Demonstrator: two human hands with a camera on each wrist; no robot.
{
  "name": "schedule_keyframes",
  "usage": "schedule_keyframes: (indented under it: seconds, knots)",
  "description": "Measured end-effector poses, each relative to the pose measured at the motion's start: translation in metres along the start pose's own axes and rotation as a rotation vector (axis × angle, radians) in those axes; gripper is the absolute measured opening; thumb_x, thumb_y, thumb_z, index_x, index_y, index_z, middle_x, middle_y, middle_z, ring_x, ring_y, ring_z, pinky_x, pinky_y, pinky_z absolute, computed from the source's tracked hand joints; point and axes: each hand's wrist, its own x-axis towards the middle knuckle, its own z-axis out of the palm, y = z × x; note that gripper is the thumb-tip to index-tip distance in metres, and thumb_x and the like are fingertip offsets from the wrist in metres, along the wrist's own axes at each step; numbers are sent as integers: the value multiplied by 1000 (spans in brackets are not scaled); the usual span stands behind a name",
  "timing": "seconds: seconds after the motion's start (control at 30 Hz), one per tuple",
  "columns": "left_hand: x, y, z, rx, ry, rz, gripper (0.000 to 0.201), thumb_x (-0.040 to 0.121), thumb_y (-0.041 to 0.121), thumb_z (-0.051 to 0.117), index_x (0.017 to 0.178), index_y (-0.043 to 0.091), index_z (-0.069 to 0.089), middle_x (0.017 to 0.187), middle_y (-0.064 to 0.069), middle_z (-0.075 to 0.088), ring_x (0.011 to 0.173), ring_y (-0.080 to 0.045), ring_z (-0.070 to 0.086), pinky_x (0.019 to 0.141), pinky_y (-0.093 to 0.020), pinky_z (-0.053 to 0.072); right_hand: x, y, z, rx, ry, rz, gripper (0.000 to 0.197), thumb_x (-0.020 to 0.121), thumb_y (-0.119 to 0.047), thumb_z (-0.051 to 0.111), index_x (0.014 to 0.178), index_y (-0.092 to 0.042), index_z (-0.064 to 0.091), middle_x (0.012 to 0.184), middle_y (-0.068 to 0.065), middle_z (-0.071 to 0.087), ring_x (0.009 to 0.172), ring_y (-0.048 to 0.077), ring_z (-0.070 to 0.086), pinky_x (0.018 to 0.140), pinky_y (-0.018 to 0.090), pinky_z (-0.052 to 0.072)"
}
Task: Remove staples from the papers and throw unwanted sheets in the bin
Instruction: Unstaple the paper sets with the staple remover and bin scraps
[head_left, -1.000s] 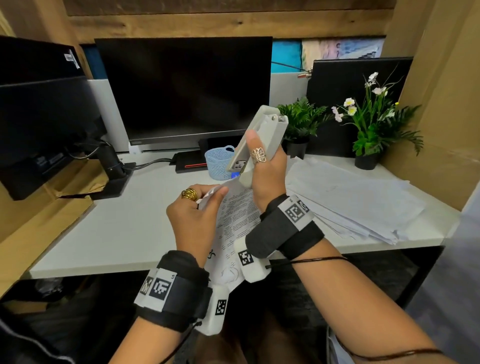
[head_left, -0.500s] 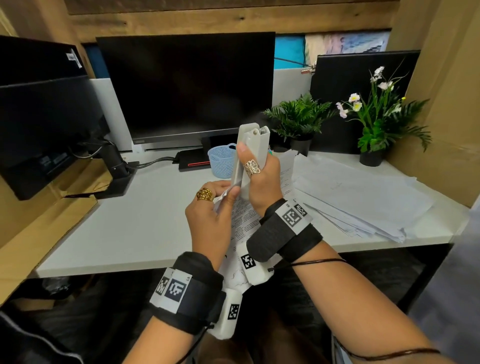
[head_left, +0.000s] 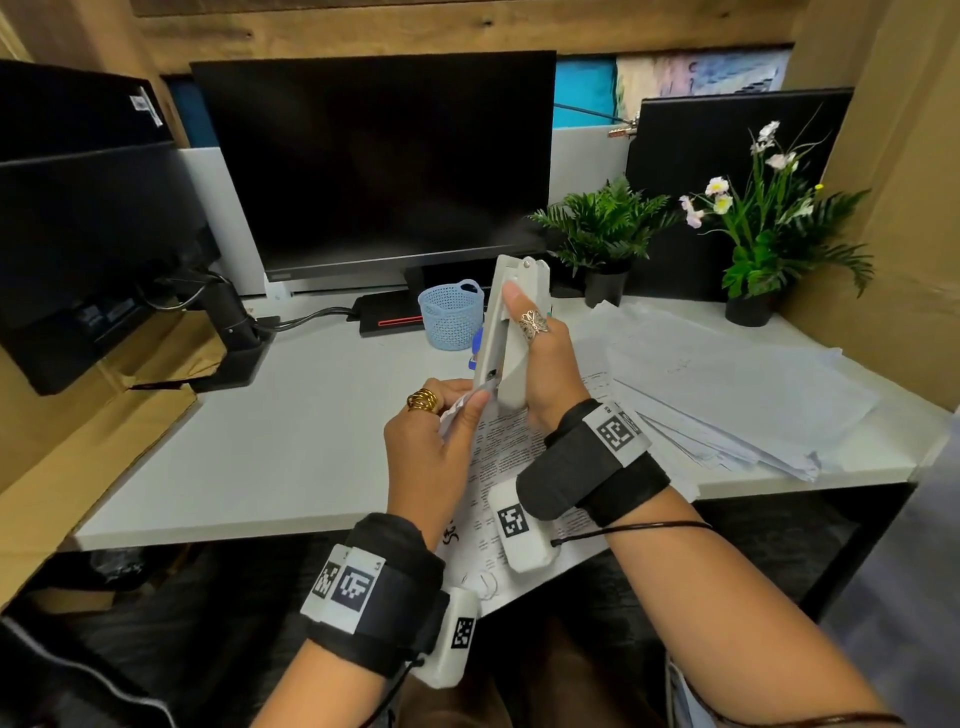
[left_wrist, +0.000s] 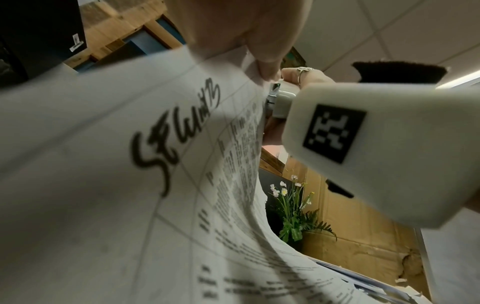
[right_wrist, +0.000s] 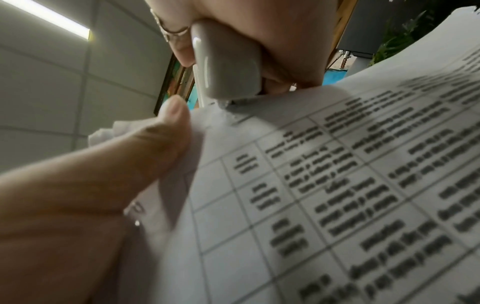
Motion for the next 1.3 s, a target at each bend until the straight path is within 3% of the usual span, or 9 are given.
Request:
schedule_keyframes:
  seconds: [0.23,0.43,0.53,0.63,0.73,0.87,1.03,1.2,1.3]
  knots:
    - [-3,-6,-3,28,-83,23,31,85,36,56,88,7,67,81,17,62,81,7,59,71,-5,41,-2,4,-1,-39,6,-49,34,73,-50,57,90,-21,64,90,3,66,92,24,62,92,47,51]
    - [3,-19,-15,201,-64,-85,19,89,29,59,77,14,59,73,10,59,70,-1,56,62,-4,38,31,19,6,-162,-5,210,58,73,-51,68,115,-12,61,110,8,66,101,27,61,95,42,47]
    - [9,-30,-25,269,-96,-187,23,89,28,62,78,7,60,73,5,60,67,-6,55,60,-5,38,53,12,-1,-194,65,331,73,66,-36,71,125,-4,41,108,16,58,93,31,60,81,43,53]
    - [8,-31,-33,258,-179,-222,14,88,22,63,78,13,67,78,7,64,71,-1,58,62,-4,39,66,13,-20,-592,72,414,55,87,-22,57,135,-3,37,125,16,52,108,30,54,80,34,48]
    - [4,-30,-34,311,-262,-205,27,88,16,60,65,4,67,67,-1,64,62,-7,56,61,-15,41,67,21,-36,-1043,-25,376,45,89,-25,57,127,-1,52,131,16,53,120,30,51,90,31,43]
    - [0,-33,-31,279,-337,-256,33,84,31,55,62,6,58,69,-17,62,63,-15,50,64,-31,42,62,27,-43,-1409,-195,372,48,92,-29,58,134,-9,45,137,12,46,124,30,47,98,32,39]
    - [2,-40,-30,239,-350,-272,45,77,38,51,71,-5,64,76,-19,66,61,-22,55,61,-27,42,69,36,-50,-1547,-266,340,54,89,-34,61,135,-12,43,137,9,46,124,28,47,100,34,38]
    - [2,-37,-27,239,-363,-240,43,80,35,51,68,-6,62,74,-21,63,64,-29,56,67,-41,48,70,38,-55,-1531,-239,280,63,85,-50,60,131,-8,48,132,11,52,118,28,50,96,34,41]
    - [6,-38,-22,177,-313,-295,25,87,21,62,74,1,69,81,-12,69,75,-24,63,67,-22,45,44,30,-55,-1239,-277,91,51,83,-52,62,116,-13,61,112,3,61,104,17,55,90,30,45]
